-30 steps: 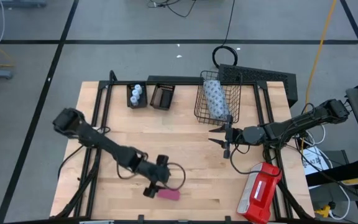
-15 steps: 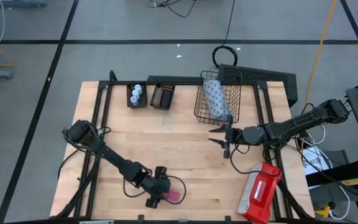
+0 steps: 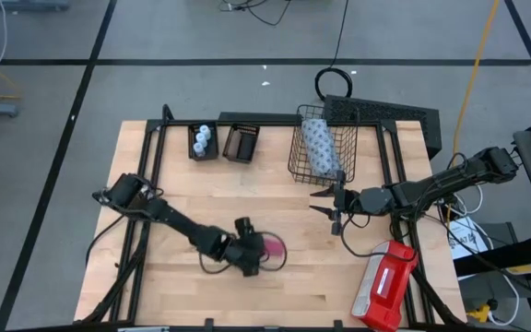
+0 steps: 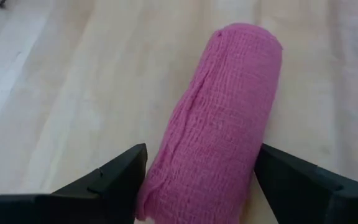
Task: Pick & place medical supplies in basket/bin
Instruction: Put the pink rolled bandage into the right black basket
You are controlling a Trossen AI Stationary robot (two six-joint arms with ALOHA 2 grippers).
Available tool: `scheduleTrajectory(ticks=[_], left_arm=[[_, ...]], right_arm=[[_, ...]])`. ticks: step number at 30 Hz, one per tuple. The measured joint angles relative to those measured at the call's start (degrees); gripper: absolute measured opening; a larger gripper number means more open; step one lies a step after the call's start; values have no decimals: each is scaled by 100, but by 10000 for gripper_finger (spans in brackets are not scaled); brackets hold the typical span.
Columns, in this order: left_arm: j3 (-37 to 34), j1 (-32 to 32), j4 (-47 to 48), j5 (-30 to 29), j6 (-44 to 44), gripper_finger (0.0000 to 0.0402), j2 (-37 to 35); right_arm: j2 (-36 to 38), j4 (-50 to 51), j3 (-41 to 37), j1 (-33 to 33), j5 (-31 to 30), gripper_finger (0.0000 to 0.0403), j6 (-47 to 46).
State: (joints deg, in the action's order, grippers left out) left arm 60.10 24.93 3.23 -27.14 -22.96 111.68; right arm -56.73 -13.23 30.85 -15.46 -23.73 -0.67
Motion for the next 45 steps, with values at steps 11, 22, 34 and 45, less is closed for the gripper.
scheduleTrajectory(ticks=[11,22,34,45], left_arm=[[0,-947,-19,408,-630,294,-3],[0,-1604,38,458,-2271,294,-9],[7,-1970,140,351,-2842,294,-26],[0,-1965,-38,151,-1131,285,-9]], right_arm=[[0,152,0,0,2,144,2],[0,192,0,0,-4,144,0],[0,195,0,0,-9,144,6],[0,225,0,0,-13,144,24]])
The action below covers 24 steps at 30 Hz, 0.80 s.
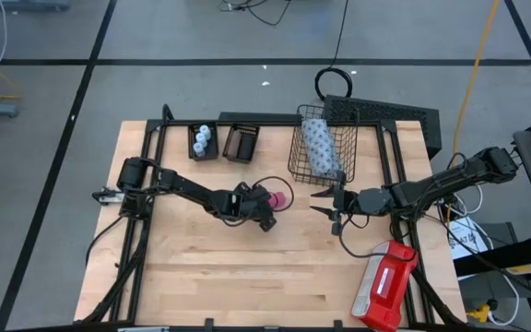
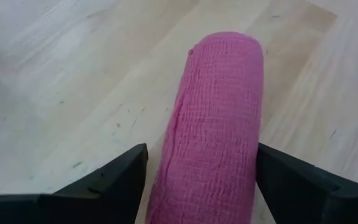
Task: Pick & place medical supplies in basket/bin
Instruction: Put the pink rolled bandage into the right black basket
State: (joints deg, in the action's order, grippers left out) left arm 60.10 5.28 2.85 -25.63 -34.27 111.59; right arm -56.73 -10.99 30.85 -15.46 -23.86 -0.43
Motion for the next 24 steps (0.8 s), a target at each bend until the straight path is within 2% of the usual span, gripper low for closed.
scheduleTrajectory(ticks=[5,10,17,24], left_arm=[[0,0,-4,7,142,232,0],[0,-9,-7,3,-114,185,-4],[2,-188,-1,14,-676,176,-106],[0,-408,135,-307,-570,175,-907]], right_arm=[[0,6,0,0,0,144,0],[0,7,0,0,-2,144,0],[0,11,0,0,-2,144,0],[0,11,-1,0,-1,144,1]])
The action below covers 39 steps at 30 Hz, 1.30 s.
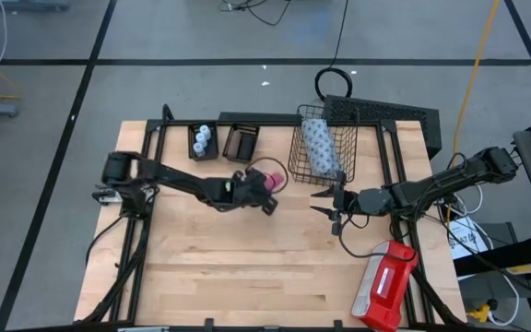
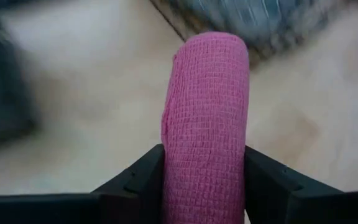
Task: Pick & place medical supplies in basket/bin
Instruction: Put the pink rolled bandage into the right black basket
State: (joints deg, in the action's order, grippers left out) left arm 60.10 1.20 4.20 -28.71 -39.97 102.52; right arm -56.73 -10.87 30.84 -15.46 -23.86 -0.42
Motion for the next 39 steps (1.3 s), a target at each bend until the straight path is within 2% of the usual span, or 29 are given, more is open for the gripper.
scheduleTrajectory(ticks=[7,10,15,23,28,39], left_arm=[[4,-444,529,-1479,218,175,-1063],[5,-715,644,-1678,206,175,-1373],[10,-1348,683,-1194,-231,175,-1483],[2,-2086,576,-388,-818,186,-801],[2,-2246,615,-453,-872,202,-400],[2,-2434,510,-474,-1097,202,182]], right_arm=[[2,6,-1,0,1,144,0],[2,7,-2,0,1,144,1],[0,-2,-3,0,1,144,0],[2,-251,-179,0,-2,144,10],[2,-433,-259,0,-1,144,109],[0,-433,-261,0,1,144,111]])
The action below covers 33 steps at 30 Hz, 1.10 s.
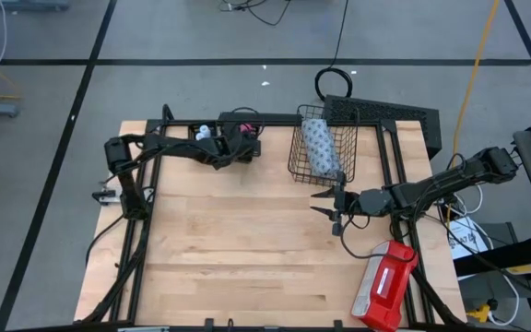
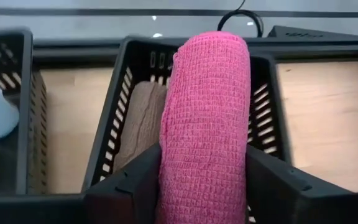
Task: Pick & place medical supplies in basket/bin
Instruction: Put the pink rolled bandage into the right black basket
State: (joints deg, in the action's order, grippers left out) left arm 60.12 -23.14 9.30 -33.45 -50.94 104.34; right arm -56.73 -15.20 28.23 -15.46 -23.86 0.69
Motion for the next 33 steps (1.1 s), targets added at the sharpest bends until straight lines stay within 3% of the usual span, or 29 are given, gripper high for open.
scheduleTrajectory(ticks=[16,23,33], left_arm=[[0,-4,-18,7,-379,209,96],[0,-4,-25,95,676,210,96],[0,-4,-11,106,491,210,96]], right_arm=[[1,2,0,0,2,144,-1],[0,2,0,0,2,144,-2],[1,2,0,1,2,144,-2]])
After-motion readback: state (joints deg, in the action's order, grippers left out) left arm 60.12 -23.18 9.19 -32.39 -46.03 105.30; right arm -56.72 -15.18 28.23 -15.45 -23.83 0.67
